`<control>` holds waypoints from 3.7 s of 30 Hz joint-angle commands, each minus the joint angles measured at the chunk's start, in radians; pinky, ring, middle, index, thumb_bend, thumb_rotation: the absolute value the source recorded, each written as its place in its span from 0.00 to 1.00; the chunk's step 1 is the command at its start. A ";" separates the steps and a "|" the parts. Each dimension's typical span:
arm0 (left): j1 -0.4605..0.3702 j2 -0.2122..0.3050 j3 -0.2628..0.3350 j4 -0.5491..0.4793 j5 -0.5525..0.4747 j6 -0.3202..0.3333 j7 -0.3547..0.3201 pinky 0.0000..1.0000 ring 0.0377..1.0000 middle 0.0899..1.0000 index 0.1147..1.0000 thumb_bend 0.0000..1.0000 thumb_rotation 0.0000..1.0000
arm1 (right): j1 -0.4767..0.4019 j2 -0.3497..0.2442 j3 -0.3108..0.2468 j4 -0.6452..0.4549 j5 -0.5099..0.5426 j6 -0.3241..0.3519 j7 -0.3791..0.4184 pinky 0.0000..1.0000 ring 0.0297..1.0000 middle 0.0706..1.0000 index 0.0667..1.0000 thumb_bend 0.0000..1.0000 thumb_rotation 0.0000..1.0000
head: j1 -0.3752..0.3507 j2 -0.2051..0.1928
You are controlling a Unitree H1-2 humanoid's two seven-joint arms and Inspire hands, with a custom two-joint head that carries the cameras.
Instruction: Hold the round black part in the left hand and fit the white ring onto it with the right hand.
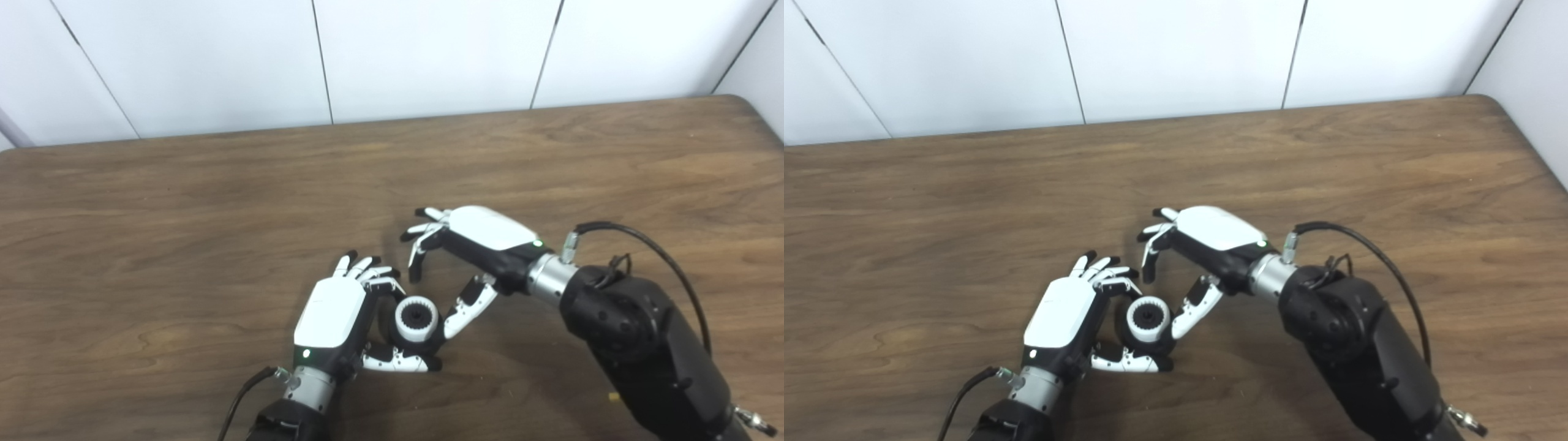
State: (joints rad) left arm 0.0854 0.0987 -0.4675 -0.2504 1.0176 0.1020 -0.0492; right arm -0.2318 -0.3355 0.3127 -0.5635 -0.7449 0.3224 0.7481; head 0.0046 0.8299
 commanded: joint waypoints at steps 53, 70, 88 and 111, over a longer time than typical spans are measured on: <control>-0.023 0.016 0.246 -0.176 -0.293 0.099 -0.139 1.00 0.97 0.89 0.84 1.00 0.40 | -0.033 0.005 -0.103 -0.023 -0.003 0.086 -0.077 1.00 0.99 0.86 0.64 1.00 0.38 | 0.027 -0.029; -0.026 0.042 0.584 -0.313 -0.866 0.243 -0.207 1.00 0.97 0.97 0.99 1.00 0.32 | 0.085 0.101 -0.262 -0.002 0.143 0.146 -0.184 0.82 0.90 0.88 0.79 0.59 0.89 | 0.028 -0.040; 0.097 -0.029 0.625 -0.085 -1.032 -0.066 -0.075 1.00 1.00 1.00 1.00 0.58 1.00 | 0.370 0.362 -0.366 0.177 0.519 -0.213 -0.619 1.00 1.00 1.00 1.00 0.61 1.00 | 0.013 -0.030; 0.114 -0.035 0.542 -0.085 -0.949 -0.144 0.006 1.00 1.00 1.00 1.00 0.59 1.00 | 0.385 0.277 -0.395 0.288 0.648 -0.352 -0.679 1.00 1.00 1.00 0.98 0.57 1.00 | 0.036 -0.046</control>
State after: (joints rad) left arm 0.1853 0.0620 0.0805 -0.3106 0.0565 -0.0040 -0.0519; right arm 0.1413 -0.0377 -0.0768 -0.2513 -0.1178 0.0192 0.0753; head 0.0399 0.7839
